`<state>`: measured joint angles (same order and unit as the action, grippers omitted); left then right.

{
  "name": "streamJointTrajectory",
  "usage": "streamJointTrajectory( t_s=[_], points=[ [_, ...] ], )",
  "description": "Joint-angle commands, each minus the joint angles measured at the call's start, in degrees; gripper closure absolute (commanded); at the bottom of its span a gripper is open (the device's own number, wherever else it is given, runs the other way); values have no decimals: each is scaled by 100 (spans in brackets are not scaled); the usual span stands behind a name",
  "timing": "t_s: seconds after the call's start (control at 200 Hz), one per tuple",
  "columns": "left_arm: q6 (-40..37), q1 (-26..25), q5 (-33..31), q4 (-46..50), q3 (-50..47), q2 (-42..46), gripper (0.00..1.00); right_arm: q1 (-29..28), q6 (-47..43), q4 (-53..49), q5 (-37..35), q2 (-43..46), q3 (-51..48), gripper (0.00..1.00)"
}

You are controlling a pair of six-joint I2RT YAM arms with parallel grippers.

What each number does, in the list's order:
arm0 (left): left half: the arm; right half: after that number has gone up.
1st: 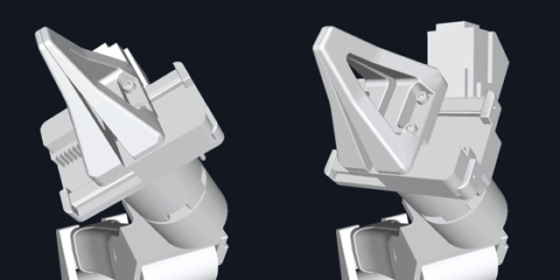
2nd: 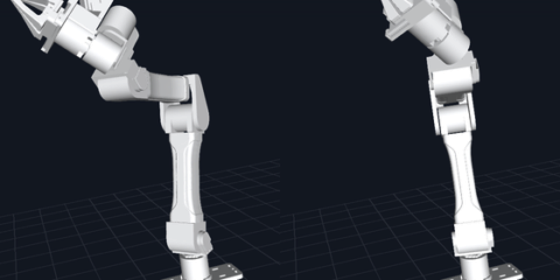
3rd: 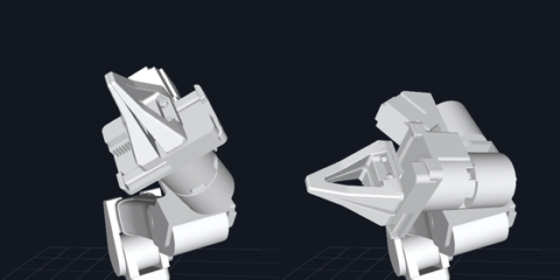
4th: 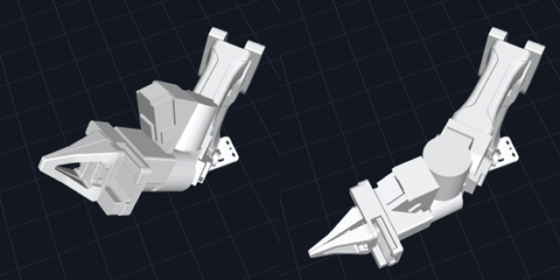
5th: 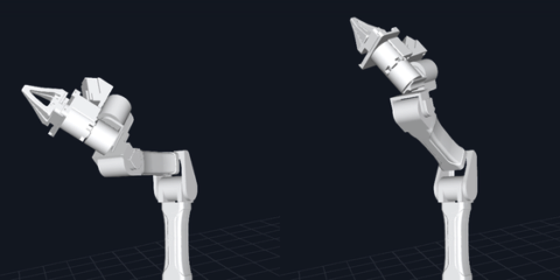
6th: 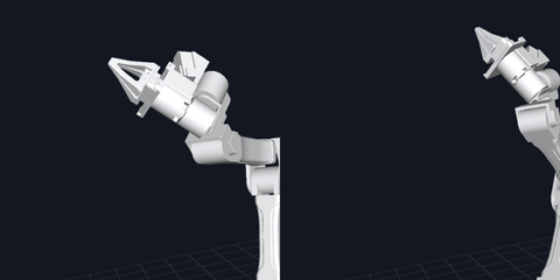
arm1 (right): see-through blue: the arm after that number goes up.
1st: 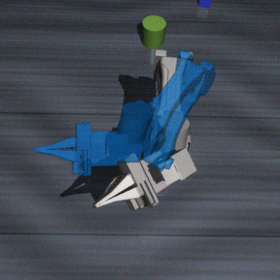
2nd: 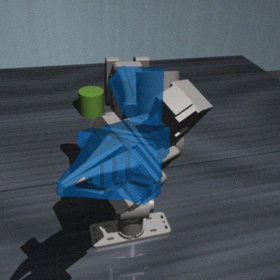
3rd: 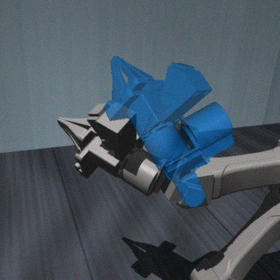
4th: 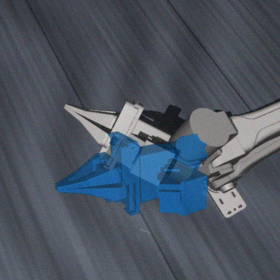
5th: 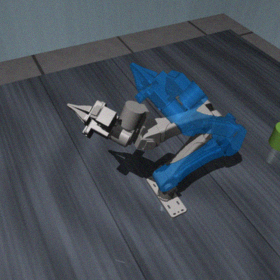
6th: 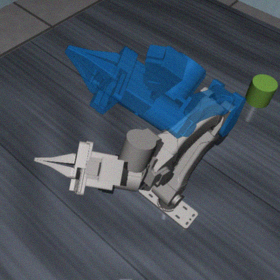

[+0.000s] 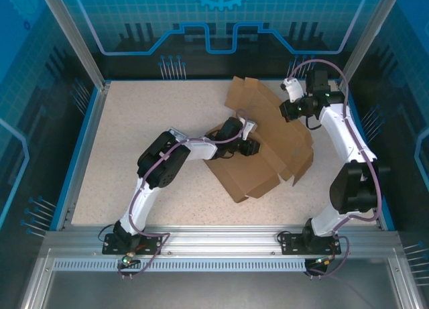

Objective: Fold the paper box

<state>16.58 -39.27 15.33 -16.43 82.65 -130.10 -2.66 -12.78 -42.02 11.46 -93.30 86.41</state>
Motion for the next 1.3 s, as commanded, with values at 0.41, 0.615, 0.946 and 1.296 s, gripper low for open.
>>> streamJointTrajectory(
  t_s=[0.41,0.615,0.946,1.296],
  points=[
    [153,-25,143,-206,67,-217,64,-988,490,615,-1186,486,-965,100],
    [170,-25,119,-292,-1,-194,64,-1509,558,983,-1936,683,-1518,100],
    [171,-22,75,-536,-192,-104,64,-2025,727,1448,-2583,929,-2064,100],
    [96,-13,-53,-814,-592,271,55,-1999,527,1416,-2914,961,-1991,100]
  ],
)
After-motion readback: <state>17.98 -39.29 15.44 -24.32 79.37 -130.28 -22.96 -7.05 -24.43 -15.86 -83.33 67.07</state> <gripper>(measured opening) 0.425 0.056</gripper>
